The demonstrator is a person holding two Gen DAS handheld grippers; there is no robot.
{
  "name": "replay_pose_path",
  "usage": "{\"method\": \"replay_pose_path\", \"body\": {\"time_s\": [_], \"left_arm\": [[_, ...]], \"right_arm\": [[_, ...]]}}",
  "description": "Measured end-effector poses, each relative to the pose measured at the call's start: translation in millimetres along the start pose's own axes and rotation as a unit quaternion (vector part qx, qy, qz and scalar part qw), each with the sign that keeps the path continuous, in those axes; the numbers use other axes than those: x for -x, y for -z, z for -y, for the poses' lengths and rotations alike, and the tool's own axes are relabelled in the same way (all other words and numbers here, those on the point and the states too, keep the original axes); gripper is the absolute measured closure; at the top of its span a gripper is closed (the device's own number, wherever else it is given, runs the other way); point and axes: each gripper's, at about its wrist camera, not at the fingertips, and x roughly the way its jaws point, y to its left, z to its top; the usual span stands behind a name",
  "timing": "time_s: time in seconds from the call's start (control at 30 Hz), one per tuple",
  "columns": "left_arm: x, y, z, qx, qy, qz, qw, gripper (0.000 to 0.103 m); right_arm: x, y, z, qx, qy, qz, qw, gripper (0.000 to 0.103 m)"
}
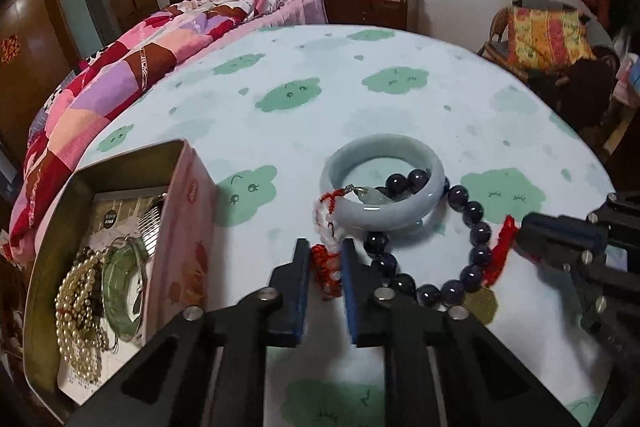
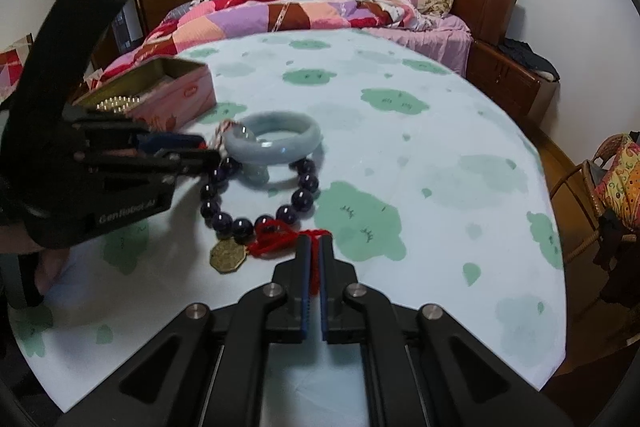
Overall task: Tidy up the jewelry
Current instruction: 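Grasp the red tassel charm with left tool while right tool grasps the red-string coin pendant, then carry the red charm in left tool while right tool carries the coin pendant to the tin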
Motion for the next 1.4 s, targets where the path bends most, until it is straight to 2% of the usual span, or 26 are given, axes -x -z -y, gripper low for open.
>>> {"method": "replay_pose_path", "body": {"time_s": [0.3, 0.8, 0.93, 0.97, 1.0, 1.07, 1.27, 1.3, 1.37, 1.4], "left_arm": [[60, -4, -3, 0.013, 0.013, 0.066, 0.9976, 0.090], [120, -11, -24, 0.033, -0.003, 0.133, 0.9905, 0.090], [124, -10, -27, 0.036, -0.003, 0.138, 0.9897, 0.090], [124, -10, -27, 0.036, -0.002, 0.138, 0.9898, 0.090], [123, -10, -27, 0.035, -0.001, 0.135, 0.9902, 0.090], [120, -9, -27, 0.034, 0.000, 0.130, 0.9909, 0.090], [102, -5, -26, 0.037, 0.005, 0.109, 0.9934, 0.090], [100, -5, -25, 0.037, 0.005, 0.107, 0.9936, 0.090], [97, -3, -25, 0.037, 0.005, 0.103, 0.9940, 0.090], [96, -3, -25, 0.038, 0.005, 0.102, 0.9940, 0.090]], "right_arm": [[25, -13, 12, -0.020, 0.006, 0.040, 0.999, 0.100], [46, -26, 18, -0.026, 0.009, 0.075, 0.997, 0.100], [39, -24, 19, -0.024, -0.013, 0.049, 0.998, 0.099], [34, -23, 21, -0.028, -0.018, 0.039, 0.999, 0.093], [29, -21, 21, -0.030, -0.021, 0.028, 0.999, 0.075], [15, -16, 20, -0.026, -0.024, 0.003, 0.999, 0.052], [-3, -9, 20, -0.022, -0.011, -0.020, 0.999, 0.053], [-6, -9, 20, -0.020, -0.008, -0.023, 1.000, 0.056], [-9, -8, 20, -0.014, 0.000, -0.032, 0.999, 0.084], [-8, -7, 21, -0.013, 0.002, -0.033, 0.999, 0.091]]}}
